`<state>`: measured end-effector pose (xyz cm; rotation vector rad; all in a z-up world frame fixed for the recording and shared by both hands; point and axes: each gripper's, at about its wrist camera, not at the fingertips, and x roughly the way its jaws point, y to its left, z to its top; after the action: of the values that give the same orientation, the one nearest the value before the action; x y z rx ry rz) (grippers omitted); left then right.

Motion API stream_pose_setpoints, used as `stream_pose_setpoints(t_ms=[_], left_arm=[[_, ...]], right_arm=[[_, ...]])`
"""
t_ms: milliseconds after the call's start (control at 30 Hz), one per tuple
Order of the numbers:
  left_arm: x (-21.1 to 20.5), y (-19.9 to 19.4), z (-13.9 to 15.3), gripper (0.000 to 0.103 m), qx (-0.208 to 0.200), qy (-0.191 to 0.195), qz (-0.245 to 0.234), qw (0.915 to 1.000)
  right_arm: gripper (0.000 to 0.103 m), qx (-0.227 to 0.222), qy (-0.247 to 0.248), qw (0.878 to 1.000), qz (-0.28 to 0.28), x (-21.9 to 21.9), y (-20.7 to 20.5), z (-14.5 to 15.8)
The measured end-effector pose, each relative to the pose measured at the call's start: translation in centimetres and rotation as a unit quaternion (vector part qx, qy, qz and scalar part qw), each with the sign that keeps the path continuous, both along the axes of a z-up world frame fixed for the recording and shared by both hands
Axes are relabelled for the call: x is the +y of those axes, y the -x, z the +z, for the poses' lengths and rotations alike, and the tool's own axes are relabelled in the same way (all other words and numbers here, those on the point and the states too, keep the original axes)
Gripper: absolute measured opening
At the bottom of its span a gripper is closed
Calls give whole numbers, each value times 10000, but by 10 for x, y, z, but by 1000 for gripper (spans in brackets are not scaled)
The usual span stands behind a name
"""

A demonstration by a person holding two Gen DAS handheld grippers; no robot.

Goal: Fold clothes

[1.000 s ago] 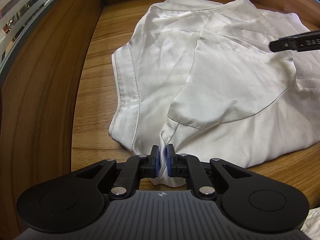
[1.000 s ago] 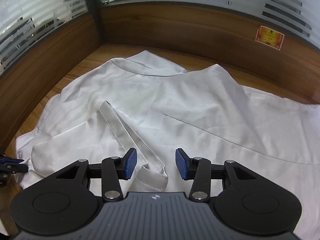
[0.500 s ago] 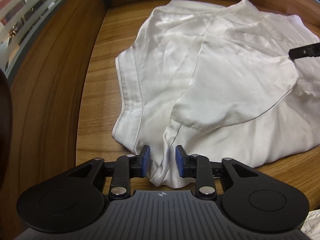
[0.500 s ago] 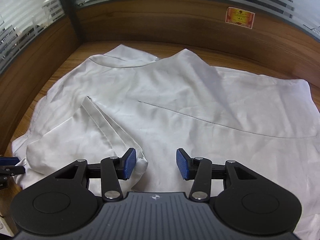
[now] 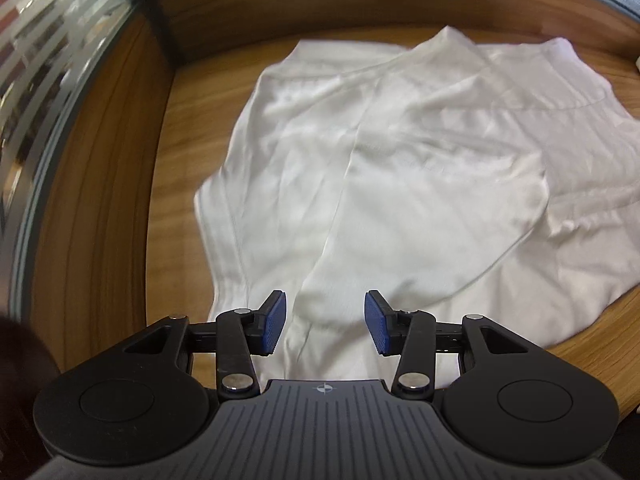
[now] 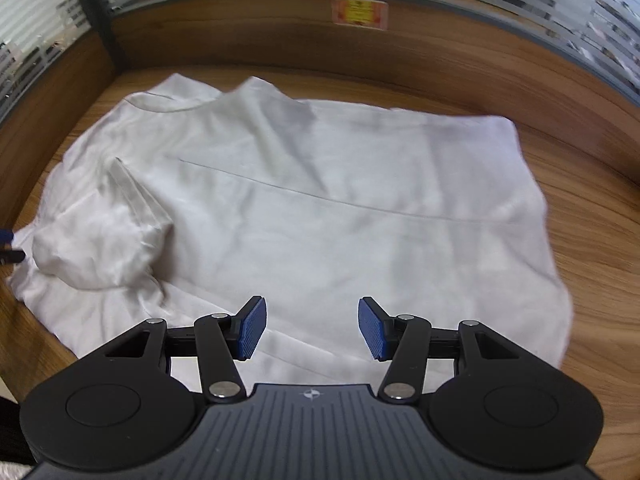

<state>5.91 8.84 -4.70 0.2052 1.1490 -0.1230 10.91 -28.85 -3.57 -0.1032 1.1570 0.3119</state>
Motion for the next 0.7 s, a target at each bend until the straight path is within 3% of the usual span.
stream_pose_setpoints(t_ms=[333,533,700], left_arm=[[-11,-71,37,51,-250,-428,-118,9987],[-10,-118,58,52,-328,-333,35,9989],[-11,-155,66,52,-417,-174,193,9988]], right_arm=[[58,-48,734,9970,242,-83,-43,49],[58,-159,931,9945,448,-120,-96,75],[58,-148,918,9944,495,-138,-141,78]])
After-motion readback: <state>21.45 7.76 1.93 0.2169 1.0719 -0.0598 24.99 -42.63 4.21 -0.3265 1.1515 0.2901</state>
